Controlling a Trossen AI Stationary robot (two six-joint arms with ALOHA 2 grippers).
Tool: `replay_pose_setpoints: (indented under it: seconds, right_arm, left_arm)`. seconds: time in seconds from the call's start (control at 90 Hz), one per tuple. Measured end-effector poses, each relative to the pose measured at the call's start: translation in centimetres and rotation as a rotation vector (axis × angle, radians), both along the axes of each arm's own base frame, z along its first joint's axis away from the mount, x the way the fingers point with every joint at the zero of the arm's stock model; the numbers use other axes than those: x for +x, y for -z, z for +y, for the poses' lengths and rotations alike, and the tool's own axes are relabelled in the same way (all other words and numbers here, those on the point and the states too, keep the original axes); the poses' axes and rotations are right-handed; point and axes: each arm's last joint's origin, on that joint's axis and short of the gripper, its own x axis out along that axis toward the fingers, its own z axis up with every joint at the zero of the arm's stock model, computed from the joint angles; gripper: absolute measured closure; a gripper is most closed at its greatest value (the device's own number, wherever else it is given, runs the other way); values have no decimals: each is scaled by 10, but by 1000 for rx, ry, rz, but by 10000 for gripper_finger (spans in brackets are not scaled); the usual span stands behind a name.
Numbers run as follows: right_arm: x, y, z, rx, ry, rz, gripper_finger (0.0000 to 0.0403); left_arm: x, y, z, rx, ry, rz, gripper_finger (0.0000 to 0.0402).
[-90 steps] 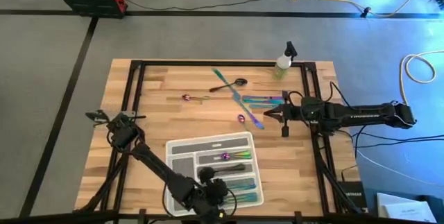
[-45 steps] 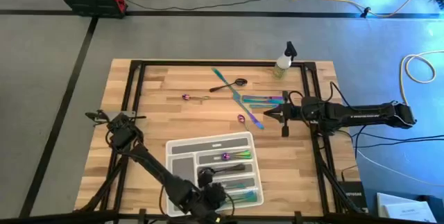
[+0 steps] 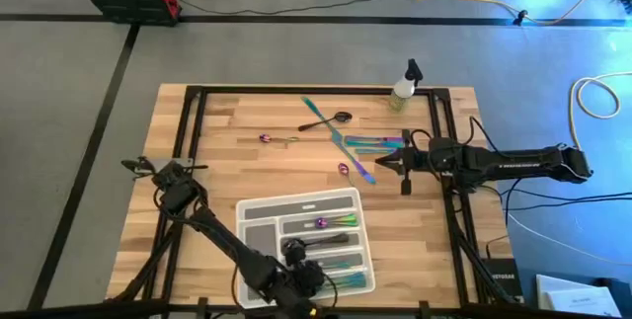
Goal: Sort silverware
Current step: Put the blue fork into the white silver tray, then put the blue spoon into the white silverware tray
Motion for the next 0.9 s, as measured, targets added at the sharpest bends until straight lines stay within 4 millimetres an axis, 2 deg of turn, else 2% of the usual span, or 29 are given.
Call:
replay_pose_setpoints:
  seconds: [0.144, 0.356, 0.7, 0.789, 0.9]
  right_arm:
    - [0, 0, 0, 0, 0, 0, 403]
    - [0, 0, 0, -2, -1, 0, 403]
    - [0, 0, 0, -1, 0, 0, 403]
    - [0, 0, 0, -1, 1, -3, 403]
    - [1, -4, -1, -11, 28, -39, 403]
  left_arm:
    - [9, 8, 3, -48, 42, 10, 401]
    - [10, 9, 6, -41, 6, 11, 396]
    - [9, 8, 5, -37, 33, 20, 293]
    - [8, -5, 8, -10, 51, 0, 275]
    - [5, -41, 24, 113, 4, -89, 268]
